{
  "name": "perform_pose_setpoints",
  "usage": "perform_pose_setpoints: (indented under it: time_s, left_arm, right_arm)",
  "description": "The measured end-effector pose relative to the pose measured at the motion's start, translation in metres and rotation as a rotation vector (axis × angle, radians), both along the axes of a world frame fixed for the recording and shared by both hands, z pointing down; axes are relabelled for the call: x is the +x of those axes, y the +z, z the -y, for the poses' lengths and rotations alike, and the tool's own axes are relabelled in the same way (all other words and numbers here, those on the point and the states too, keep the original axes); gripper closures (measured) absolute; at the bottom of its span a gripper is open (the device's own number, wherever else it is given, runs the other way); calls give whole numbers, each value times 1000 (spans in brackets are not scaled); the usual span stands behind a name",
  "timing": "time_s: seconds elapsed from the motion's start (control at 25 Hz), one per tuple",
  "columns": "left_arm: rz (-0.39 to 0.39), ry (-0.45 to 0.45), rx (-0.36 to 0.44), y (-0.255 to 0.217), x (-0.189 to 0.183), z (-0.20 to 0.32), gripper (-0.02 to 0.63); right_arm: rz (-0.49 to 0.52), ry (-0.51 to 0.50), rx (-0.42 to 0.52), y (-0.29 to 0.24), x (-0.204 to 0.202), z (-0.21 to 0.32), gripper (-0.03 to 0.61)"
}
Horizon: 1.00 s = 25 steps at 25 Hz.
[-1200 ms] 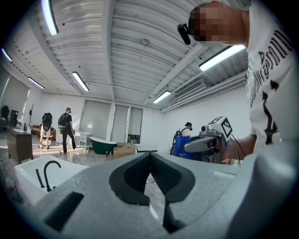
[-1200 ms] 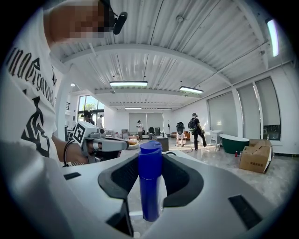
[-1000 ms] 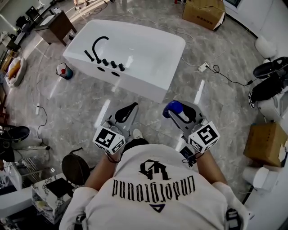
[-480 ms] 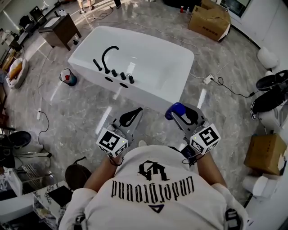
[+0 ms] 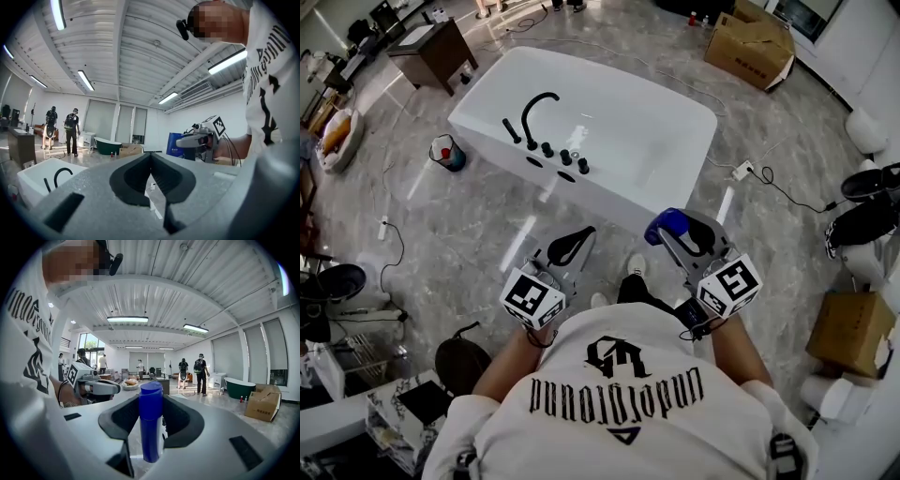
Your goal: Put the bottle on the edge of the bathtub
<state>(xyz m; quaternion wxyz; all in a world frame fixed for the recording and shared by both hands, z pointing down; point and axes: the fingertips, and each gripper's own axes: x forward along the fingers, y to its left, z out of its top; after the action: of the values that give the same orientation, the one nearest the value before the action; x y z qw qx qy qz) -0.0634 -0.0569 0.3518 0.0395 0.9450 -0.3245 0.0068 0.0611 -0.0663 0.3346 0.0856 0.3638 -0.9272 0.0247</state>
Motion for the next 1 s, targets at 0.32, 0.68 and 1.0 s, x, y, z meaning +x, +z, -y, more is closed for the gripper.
perform_pose_setpoints:
  time_s: [0.32,0.68,1.0]
  left_arm:
    - [15,-45,-10,3,4,25,600]
    - [12,-88,-53,17,18,67,600]
    - [24,-127,-95,35,29,108,600]
  right_arm:
    - [-7,-38,-10,8,4,32,423]
    - [-27,-85,-57,28,12,76,423]
    - [-53,-119,-110,61,22,118,423]
